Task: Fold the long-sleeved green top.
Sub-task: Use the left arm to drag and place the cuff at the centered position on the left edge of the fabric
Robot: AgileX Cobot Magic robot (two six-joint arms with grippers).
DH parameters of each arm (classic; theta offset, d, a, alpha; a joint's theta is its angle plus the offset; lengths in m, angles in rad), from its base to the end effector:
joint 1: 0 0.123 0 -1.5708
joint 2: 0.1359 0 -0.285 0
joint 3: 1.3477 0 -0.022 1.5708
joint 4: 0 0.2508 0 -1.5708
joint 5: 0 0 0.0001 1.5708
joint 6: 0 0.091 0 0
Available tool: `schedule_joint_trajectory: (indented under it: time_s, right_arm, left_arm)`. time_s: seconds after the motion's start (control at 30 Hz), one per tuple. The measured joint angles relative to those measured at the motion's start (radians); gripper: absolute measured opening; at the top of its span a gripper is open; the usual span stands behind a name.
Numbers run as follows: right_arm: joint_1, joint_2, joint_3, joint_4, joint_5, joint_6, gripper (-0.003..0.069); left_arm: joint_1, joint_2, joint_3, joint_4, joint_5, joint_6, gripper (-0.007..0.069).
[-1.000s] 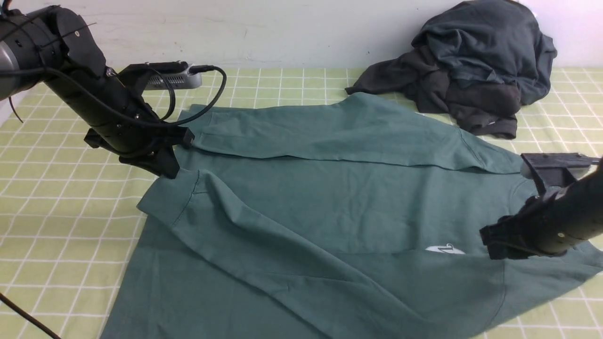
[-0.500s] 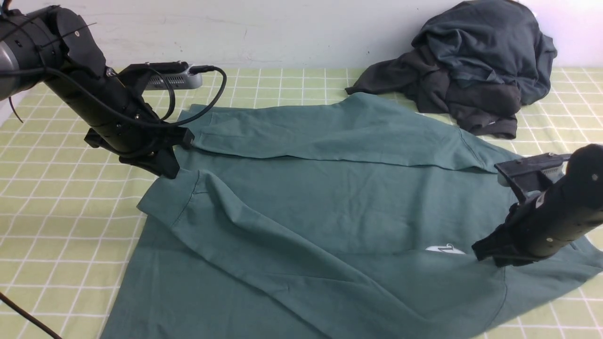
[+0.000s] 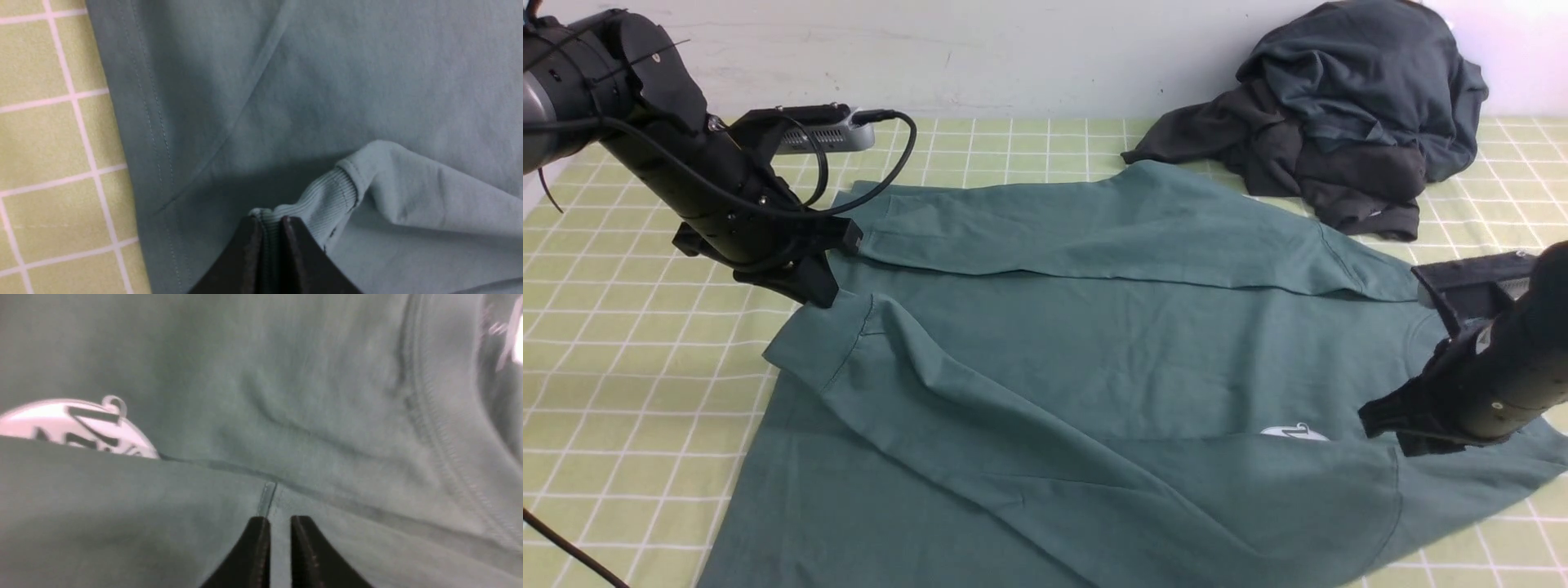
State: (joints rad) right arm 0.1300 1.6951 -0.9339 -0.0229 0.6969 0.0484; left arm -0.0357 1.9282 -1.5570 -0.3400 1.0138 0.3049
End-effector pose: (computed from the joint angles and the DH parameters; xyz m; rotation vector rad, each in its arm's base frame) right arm 0.2986 0.0377 0.1699 -0.1436 2.9375 0.0022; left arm 0.4064 -0.0403 0.2415 0.2793 2.7926 -0.3872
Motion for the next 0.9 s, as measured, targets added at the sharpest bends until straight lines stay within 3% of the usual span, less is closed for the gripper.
schedule_joint_trajectory:
  time_s: [0.13, 0.23, 0.27, 0.4, 0.47, 0.67, 0.9]
  right_arm:
    - [0.000, 0.066, 0.000, 0.023, -0.024, 0.023, 0.0251]
    - [0.000, 0.072, -0.006, 0.023, -0.025, 0.019, 0.0268]
    - [0.000, 0.074, -0.008, 0.023, -0.022, 0.012, 0.0251]
    - [0.001, 0.074, -0.009, 0.013, -0.026, -0.004, 0.0065]
    - [0.001, 0.065, -0.009, 0.003, -0.028, -0.008, 0.0025]
    - [0.001, -0.032, 0.000, -0.063, 0.013, 0.003, 0.0006]
    - [0.001, -0.190, 0.000, -0.232, 0.055, 0.177, 0.0006]
  left_arm:
    - [0.000, 0.000, 0.000, -0.001, 0.000, 0.000, 0.0030]
    - [0.000, 0.000, 0.000, -0.001, 0.000, 0.000, 0.0030]
    - [0.000, 0.000, 0.000, -0.001, 0.000, 0.000, 0.0030]
    - [0.000, 0.000, 0.000, -0.001, -0.001, 0.001, 0.0030]
    - [0.000, 0.000, 0.000, -0.001, -0.002, 0.001, 0.0030]
    - [0.000, 0.000, 0.000, -0.001, -0.026, 0.001, 0.0030]
    - [0.000, 0.002, 0.000, -0.004, -0.136, 0.001, 0.0030]
